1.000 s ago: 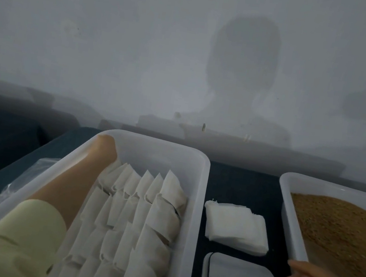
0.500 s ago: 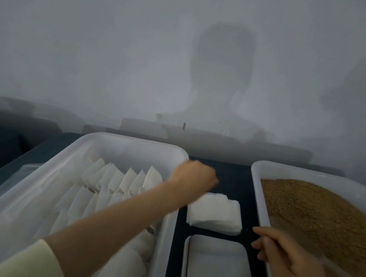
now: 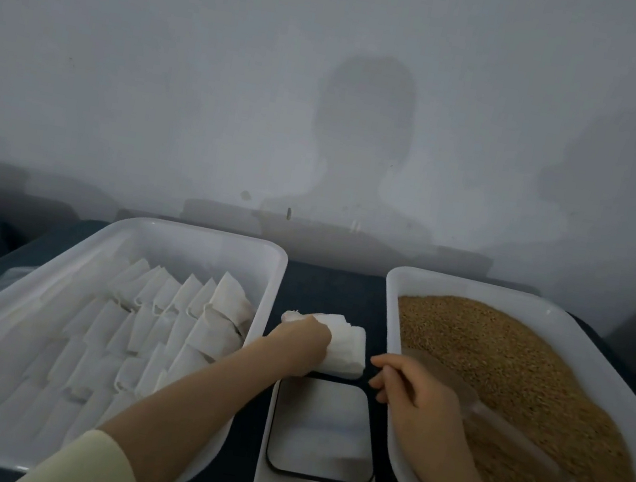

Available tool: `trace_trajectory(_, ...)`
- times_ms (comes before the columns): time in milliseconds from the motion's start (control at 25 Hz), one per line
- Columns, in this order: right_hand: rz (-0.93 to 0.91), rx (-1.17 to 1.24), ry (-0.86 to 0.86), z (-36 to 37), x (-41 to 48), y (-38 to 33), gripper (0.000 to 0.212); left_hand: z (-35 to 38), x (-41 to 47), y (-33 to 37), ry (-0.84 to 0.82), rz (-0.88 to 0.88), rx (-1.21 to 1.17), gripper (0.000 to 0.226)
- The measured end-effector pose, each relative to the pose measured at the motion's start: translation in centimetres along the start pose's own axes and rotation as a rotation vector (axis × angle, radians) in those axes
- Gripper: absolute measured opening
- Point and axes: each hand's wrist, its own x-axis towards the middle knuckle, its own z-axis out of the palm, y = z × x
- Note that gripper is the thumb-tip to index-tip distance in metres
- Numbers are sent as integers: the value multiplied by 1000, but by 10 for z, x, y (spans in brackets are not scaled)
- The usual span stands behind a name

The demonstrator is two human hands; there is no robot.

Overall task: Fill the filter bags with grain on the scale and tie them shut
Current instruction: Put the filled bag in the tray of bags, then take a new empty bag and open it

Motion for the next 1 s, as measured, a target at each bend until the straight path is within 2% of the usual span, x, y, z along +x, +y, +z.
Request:
trace_trajectory(80, 7, 8, 1, 0, 0, 0, 23, -10, -14, -1, 27, 16, -17, 23)
trace_trajectory(120, 8, 5, 0, 1, 0, 0, 23, -15, -22, -3, 106, 43, -81, 17)
trace_trajectory(160, 9, -2, 1, 1, 0, 1, 23, -19, -29, -8, 221, 68, -235, 13)
trace_trajectory(240, -1, -35, 5, 1, 2, 2, 20, -24, -48, -13, 390, 27, -639, 28)
trace_trajectory(280, -23, -61, 0, 2, 3, 1, 19, -23, -58, -14, 386, -11, -889, 27)
trace_trajectory(360, -151, -158, -61, 4, 5, -7, 23, -19, -75, -14, 207, -65, -1433, 18)
trace_trajectory(400, -241, -226, -113, 6, 5, -12, 29, -17, -82, -13, 93, -71, -1622, 19)
trace_trajectory(440, -329, -311, -157, 8, 5, -15, 35, -14, -87, -14, 19, -53, -1715, 20)
trace_trajectory(560, -466, -470, -139, 9, 3, -19, 36, -5, -95, -15, -79, 12, -1744, 21)
trace_trajectory(680, -411, -330, -164, 6, -2, -16, 28, -2, -97, -15, -92, 41, -1736, 26)
trace_trajectory(840, -395, -212, -178, 8, -7, -14, 23, 0, -97, -14, -37, -21, -1709, 54)
trace_trajectory(1000, -327, -171, -49, 8, -3, -9, 8, 3, -95, -10, 32, -6, -1675, 37)
